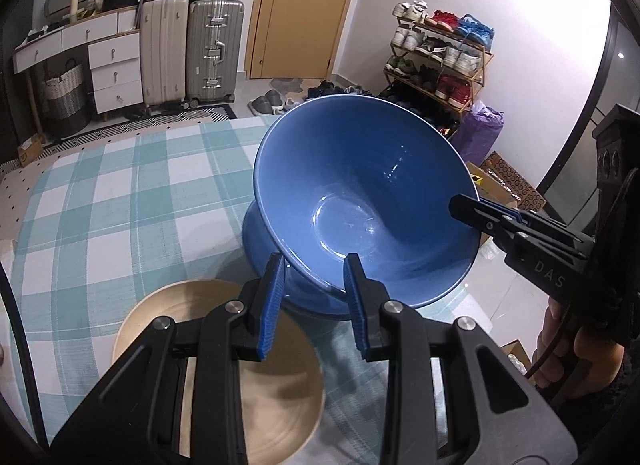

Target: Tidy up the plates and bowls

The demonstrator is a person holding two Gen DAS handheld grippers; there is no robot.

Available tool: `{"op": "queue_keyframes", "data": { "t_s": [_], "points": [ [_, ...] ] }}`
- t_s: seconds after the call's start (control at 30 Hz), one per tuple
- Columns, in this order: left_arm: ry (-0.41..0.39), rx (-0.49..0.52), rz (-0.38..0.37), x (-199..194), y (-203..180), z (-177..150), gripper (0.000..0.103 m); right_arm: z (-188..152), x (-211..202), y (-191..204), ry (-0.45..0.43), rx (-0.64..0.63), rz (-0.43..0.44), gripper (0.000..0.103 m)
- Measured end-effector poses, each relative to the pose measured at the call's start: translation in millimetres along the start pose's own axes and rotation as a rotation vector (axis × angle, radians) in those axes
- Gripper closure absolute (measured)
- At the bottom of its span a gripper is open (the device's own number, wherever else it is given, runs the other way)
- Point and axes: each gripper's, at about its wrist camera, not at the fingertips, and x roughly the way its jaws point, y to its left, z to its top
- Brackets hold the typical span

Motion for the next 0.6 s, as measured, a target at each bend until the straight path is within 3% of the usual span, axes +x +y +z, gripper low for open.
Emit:
{"op": "queue_keyframes", "data": {
  "t_s": [0.6],
  "points": [
    [0.071, 0.006, 0.047, 54.9, 22.3, -10.3, 0.076, -11.3, 55.2, -4.0, 0.083, -0.008, -0.004, 0.086]
  ]
}}
